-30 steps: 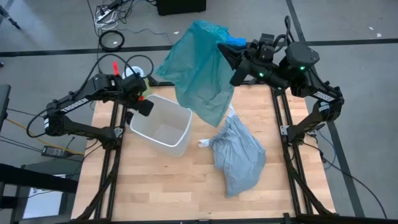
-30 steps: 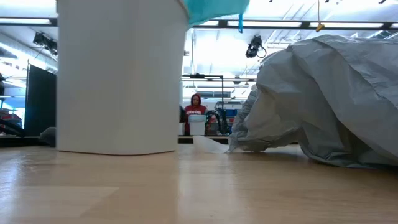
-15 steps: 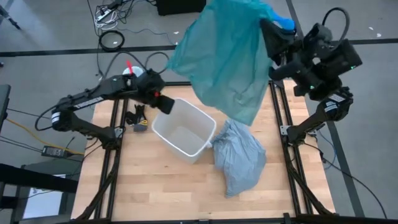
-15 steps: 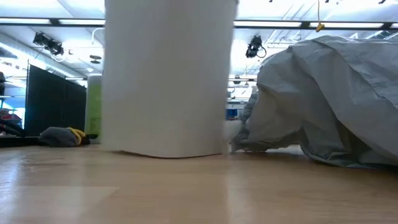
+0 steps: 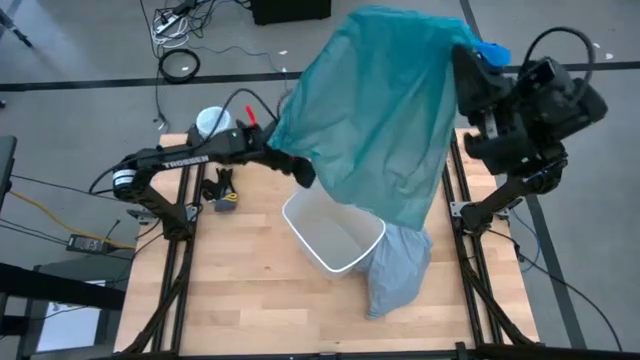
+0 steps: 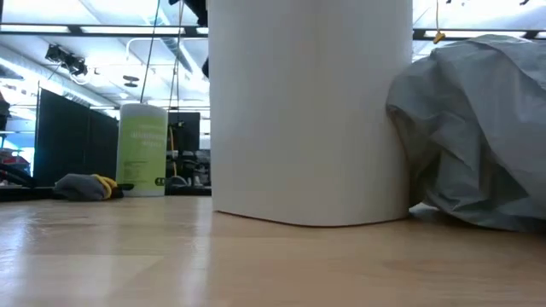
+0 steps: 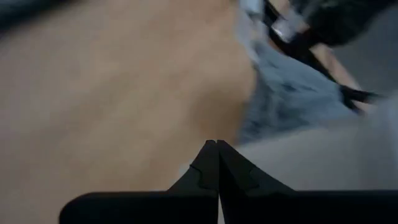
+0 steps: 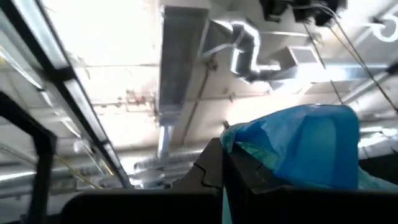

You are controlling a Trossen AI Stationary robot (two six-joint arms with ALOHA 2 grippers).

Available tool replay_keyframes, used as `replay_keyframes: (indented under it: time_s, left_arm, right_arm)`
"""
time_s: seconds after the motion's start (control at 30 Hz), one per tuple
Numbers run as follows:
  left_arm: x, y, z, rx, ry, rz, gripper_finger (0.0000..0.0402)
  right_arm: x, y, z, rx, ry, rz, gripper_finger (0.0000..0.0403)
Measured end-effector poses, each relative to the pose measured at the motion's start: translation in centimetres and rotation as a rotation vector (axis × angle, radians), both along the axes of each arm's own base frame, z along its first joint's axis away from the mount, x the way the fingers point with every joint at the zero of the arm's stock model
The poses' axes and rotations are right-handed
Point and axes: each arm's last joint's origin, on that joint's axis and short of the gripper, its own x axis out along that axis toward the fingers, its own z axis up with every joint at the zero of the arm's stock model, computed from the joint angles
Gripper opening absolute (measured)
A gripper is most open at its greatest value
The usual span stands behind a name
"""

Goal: Place trash/remove bag and relplace
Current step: Put the new dark blue trash bag into the trash bin

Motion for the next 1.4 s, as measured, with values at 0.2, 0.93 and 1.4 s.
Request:
replay_keyframes:
  time_s: [0.2, 0.93, 1.4]
  left_arm:
    - [-2.9, 4.6, 3.7, 0.106, 0.005, 0.139, 0.0001]
    - [-20.5, -4.4, 27.2, 0.368, -0.808, -0.061, 0.0001]
    - [-13.1, -8.2, 23.4, 0.186, -0.797, -0.519, 0.0001]
  right_arm:
    - [0.9, 2.2, -0.6, -0.093, 0.041, 0.086, 0.0000]
    - [7.6, 2.7, -3.3, -0.274, 0.159, -0.252, 0.0000]
    - [8.9, -0.9, -3.9, -0.163, 0.262, -0.428, 0.0000]
